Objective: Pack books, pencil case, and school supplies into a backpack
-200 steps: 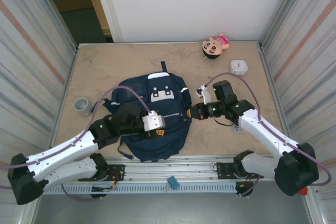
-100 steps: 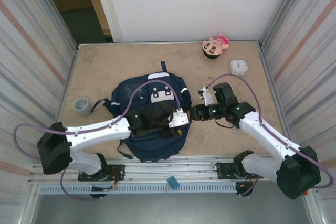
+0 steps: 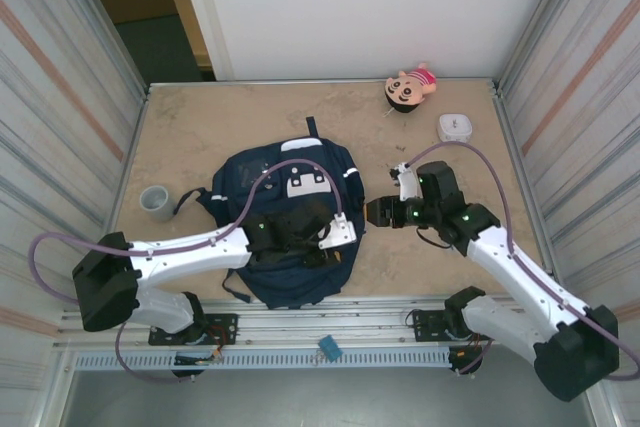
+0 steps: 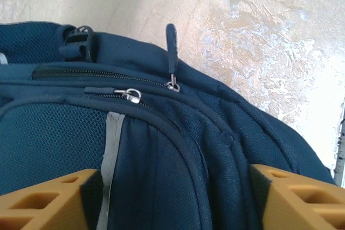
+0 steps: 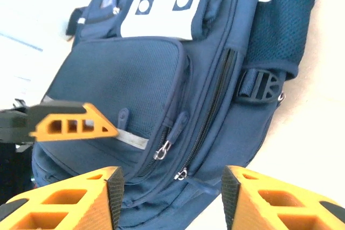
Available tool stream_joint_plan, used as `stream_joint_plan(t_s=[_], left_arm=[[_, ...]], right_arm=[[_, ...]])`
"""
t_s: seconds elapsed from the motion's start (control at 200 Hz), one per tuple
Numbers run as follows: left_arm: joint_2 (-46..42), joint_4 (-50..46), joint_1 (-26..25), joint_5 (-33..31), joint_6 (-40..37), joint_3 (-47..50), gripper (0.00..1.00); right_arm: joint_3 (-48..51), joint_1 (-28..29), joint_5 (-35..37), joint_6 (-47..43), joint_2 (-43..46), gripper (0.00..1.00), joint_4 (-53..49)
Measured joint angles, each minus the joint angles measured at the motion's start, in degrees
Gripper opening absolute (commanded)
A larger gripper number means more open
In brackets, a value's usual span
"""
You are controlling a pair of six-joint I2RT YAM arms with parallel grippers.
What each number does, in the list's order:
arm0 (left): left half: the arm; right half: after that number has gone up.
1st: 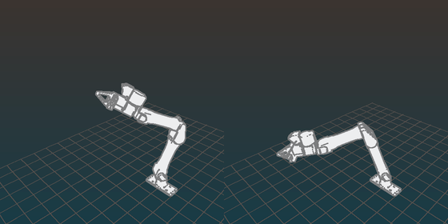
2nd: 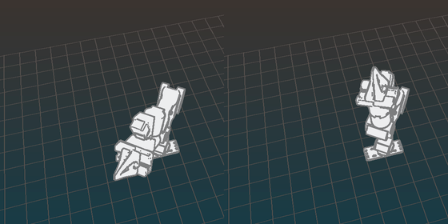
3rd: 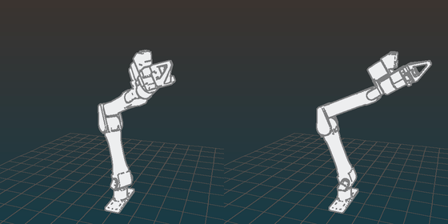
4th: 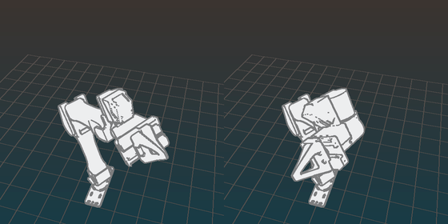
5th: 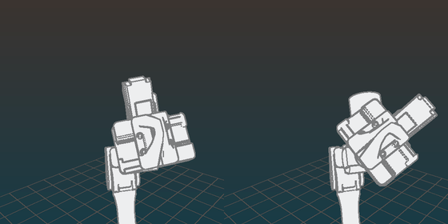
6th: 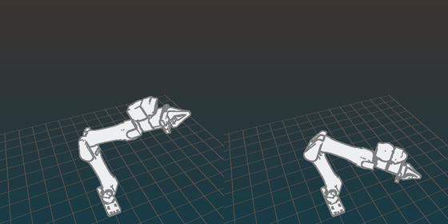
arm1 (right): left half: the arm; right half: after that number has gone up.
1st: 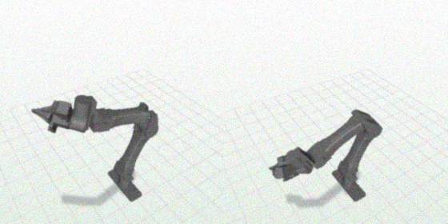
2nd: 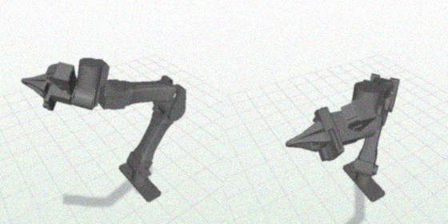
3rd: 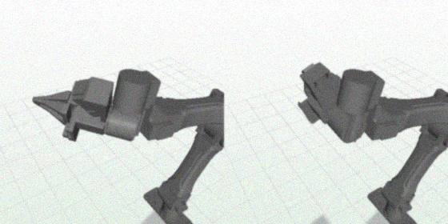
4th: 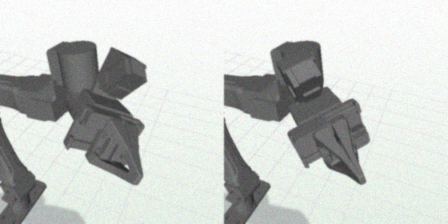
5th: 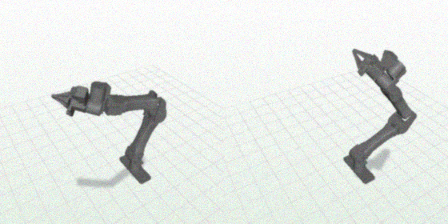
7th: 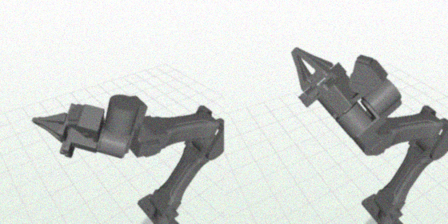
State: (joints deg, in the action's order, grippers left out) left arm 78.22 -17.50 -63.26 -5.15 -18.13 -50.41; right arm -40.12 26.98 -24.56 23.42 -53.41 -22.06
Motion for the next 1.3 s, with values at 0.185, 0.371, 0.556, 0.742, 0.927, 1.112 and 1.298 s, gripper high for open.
stream_joint_plan(t_s=[0.185,0.371,0.556,0.742,0.927,1.112,1.298], left_arm=[[-3.06,2.12,-0.09,1.51,-0.04,2.95,0.13],[-12.07,5.88,3.39,7.63,-1.66,9.38,0.0],[-24.92,8.7,9.38,17.29,-3.08,17.35,0.0],[-35.52,8.61,13.86,22.03,-3.3,21.42,0.0],[-38.8,8.11,15.21,23.34,-3.74,21.99,0.0],[-38.64,8.13,15.21,23.76,-3.96,22.05,0.0],[-38.12,8.37,15.32,24.26,-4.09,22.05,0.0]], right_arm=[[1.51,-0.11,4.83,0.15,4.98,0.54,0.28],[3.89,-0.26,4.42,-0.07,7.45,0.52,2.14],[4.52,-0.44,-3.85,-1.49,4.17,0.55,5.44],[4.46,1.42,-11.13,-3.26,-2.82,0.59,7.85],[2.82,6.86,-13.38,-6.91,-8.7,0.61,8.35],[0.46,10.25,-14.53,-9.16,-11.8,0.61,9.73],[0.31,12.39,-14.58,-10.32,-13.68,0.61,10.58]])
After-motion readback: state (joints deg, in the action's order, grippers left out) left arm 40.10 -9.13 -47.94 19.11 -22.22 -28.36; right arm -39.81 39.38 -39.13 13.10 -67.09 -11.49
